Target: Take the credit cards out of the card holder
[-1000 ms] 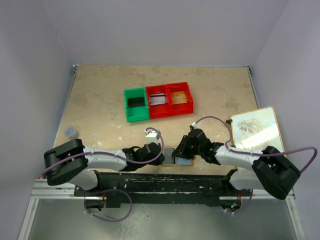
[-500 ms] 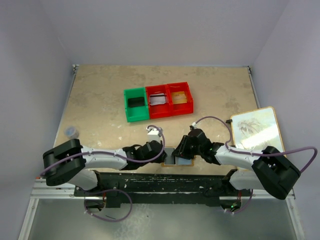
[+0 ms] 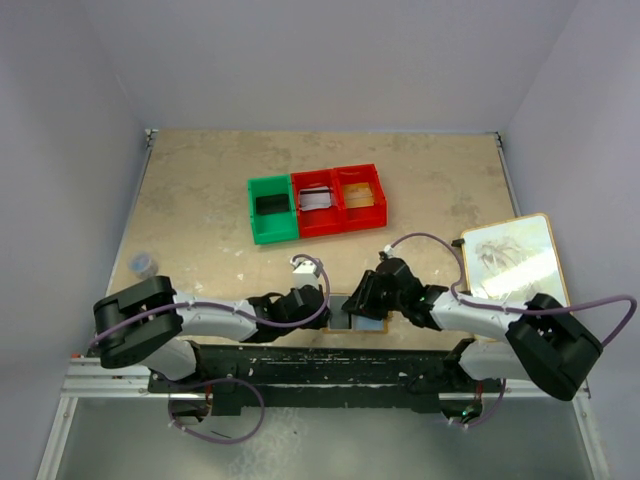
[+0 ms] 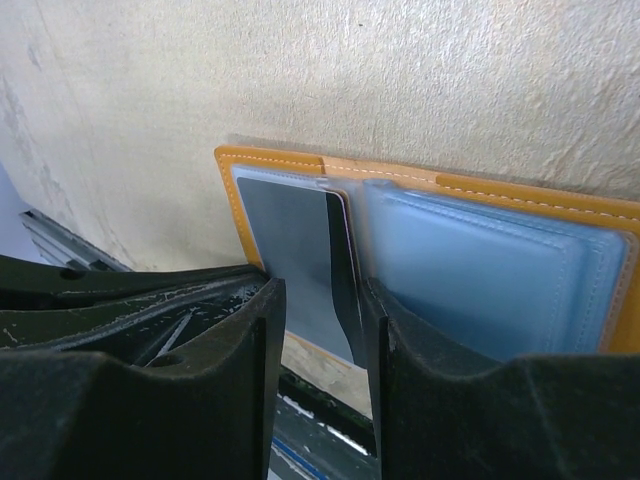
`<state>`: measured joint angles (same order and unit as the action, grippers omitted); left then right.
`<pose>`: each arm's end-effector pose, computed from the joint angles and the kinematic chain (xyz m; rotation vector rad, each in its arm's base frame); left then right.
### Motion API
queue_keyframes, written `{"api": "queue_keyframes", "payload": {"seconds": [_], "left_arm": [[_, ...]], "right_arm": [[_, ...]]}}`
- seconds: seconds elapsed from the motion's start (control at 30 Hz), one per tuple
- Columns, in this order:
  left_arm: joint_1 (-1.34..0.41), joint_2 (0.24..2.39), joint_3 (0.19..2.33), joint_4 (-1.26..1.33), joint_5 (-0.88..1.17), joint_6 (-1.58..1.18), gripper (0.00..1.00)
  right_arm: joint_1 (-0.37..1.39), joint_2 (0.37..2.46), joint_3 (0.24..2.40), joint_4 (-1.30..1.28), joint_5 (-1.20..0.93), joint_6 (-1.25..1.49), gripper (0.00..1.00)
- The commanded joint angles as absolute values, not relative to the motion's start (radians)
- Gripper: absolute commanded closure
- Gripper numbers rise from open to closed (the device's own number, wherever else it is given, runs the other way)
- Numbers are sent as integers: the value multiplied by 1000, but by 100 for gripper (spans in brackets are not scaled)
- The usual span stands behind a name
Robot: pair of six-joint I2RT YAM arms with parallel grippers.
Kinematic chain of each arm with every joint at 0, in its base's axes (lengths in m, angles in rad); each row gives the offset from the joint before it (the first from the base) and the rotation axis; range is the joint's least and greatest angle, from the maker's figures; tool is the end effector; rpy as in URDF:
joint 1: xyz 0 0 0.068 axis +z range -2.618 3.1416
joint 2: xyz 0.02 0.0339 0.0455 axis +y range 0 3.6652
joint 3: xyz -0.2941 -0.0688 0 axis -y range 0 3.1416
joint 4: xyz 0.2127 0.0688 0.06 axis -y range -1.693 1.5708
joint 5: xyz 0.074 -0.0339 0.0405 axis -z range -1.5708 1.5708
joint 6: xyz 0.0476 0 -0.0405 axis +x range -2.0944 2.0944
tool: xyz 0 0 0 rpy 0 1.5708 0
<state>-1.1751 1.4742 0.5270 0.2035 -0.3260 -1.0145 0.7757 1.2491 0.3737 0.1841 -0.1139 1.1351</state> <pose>0.1113 -0.2268 0.1880 0.0197 2.3883 -0.7497 0.1410 0.1459 0.1903 0.3840 2.4923 1.0514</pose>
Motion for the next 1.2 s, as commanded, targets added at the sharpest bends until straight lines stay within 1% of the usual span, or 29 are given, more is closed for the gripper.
{"api": "queue_keyframes", "payload": {"seconds": [0.0,0.1,0.23,0.33,0.57,0.67,0.8,0.93,1.17], "left_arm": [[-1190,1497,506,210,-328,-1034,100],[-1199,1493,493,212,-335,-1048,100],[-1206,1483,454,231,-342,-1076,100],[-1208,1482,423,277,-334,-1096,100],[-1209,1505,404,337,-313,-1110,100],[-1209,1499,393,346,-315,-1116,100],[-1210,1497,383,355,-318,-1122,100],[-1209,1500,384,363,-318,-1122,100],[-1210,1502,388,370,-311,-1117,100]], "right_arm": [[788,1280,384,131,-87,1140,60],[788,1291,382,146,-81,1149,61],[790,1257,370,194,-84,1149,62],[790,1246,329,309,-145,1144,62],[790,1259,213,574,-236,1187,70],[790,1224,186,606,-257,1211,72],[790,1172,175,634,-280,1180,78],[788,1157,166,686,-343,1136,78],[788,1179,144,708,-329,1184,78]]}}
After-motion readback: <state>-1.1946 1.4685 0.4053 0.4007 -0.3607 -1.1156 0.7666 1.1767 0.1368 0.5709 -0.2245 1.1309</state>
